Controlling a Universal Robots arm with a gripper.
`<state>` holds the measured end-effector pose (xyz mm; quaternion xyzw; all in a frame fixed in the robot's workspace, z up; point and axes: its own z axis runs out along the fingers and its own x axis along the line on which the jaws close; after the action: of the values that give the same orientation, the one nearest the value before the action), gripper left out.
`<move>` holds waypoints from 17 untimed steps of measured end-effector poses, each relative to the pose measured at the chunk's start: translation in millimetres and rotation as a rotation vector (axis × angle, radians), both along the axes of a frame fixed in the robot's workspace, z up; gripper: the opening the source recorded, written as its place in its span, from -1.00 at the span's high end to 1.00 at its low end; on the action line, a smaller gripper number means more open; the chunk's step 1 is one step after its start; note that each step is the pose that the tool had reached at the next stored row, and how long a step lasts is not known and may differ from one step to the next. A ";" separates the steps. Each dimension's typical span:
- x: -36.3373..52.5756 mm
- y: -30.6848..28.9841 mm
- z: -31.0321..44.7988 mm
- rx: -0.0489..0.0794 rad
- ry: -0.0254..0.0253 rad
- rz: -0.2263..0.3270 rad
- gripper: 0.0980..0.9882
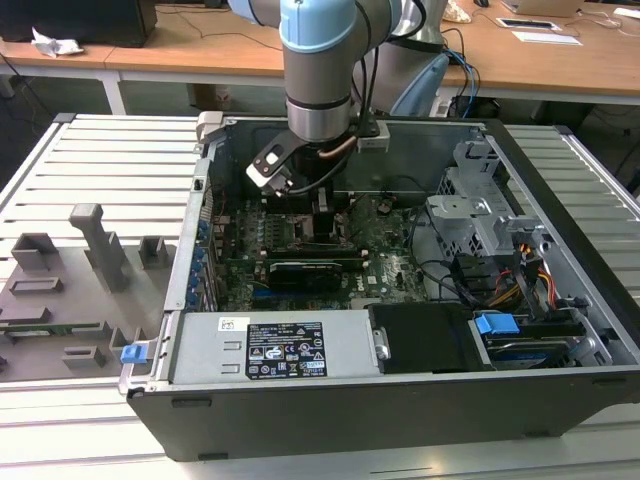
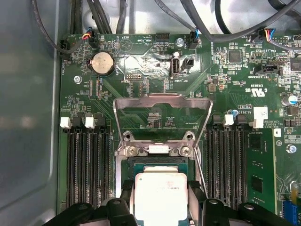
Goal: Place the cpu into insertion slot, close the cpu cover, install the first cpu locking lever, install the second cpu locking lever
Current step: 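Place the cpu into insertion slot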
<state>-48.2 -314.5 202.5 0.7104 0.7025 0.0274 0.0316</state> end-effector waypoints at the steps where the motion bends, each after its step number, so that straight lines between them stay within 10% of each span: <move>1: 0.2 0.1 -0.8 0.000 0.0000 0.000 0.00; 17: 0.5 1.5 -2.9 -0.005 0.0000 0.000 -0.16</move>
<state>-47.7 -313.0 199.6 0.7103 0.7027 0.0257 0.0333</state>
